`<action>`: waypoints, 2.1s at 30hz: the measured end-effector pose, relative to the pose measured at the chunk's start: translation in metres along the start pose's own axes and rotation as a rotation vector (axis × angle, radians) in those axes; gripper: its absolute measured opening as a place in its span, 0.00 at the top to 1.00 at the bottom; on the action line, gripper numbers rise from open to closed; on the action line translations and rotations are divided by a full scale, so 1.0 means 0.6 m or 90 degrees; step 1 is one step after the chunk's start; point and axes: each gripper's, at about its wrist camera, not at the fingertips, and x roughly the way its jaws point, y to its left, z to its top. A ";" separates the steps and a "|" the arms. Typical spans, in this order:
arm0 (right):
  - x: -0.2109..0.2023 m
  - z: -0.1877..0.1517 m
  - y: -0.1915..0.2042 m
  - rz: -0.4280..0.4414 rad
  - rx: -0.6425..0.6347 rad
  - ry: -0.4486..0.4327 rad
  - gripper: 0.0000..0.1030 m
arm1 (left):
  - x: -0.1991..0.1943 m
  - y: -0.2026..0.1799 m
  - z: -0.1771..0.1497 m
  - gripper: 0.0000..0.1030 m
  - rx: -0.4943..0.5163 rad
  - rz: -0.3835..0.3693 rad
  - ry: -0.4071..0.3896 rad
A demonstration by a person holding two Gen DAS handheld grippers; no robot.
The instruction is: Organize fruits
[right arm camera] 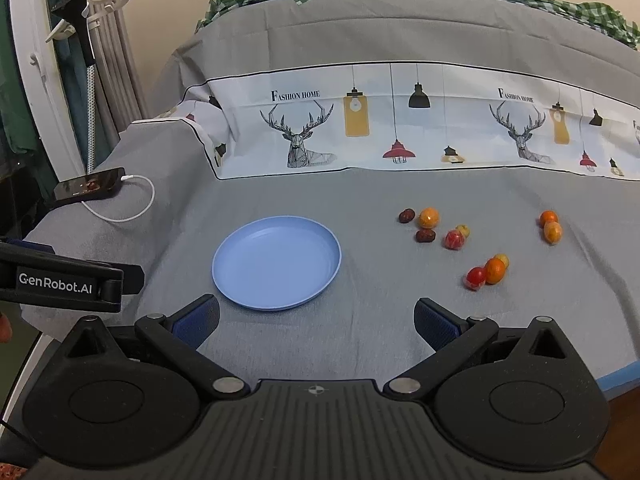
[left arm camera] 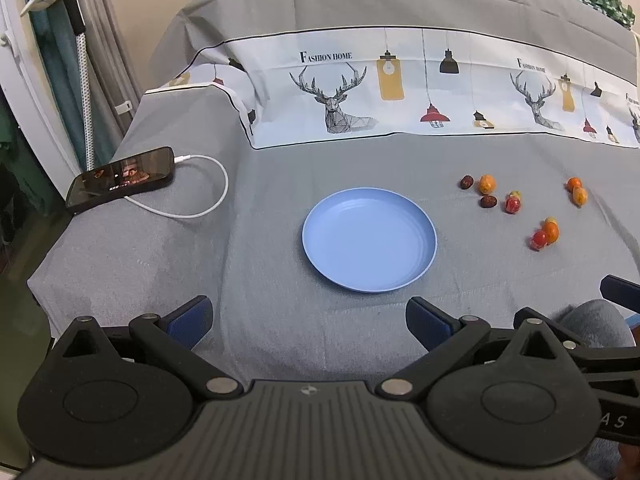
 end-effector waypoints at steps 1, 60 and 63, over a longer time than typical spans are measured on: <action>0.000 0.000 0.001 -0.001 -0.001 0.000 0.00 | -0.001 0.001 0.001 0.00 -0.001 0.000 -0.001; -0.002 -0.003 0.006 -0.004 0.004 -0.005 0.00 | -0.009 -0.002 0.003 0.00 -0.010 0.000 0.000; -0.006 -0.002 0.005 -0.004 0.005 -0.013 0.00 | -0.019 -0.004 0.006 0.00 -0.008 0.003 -0.006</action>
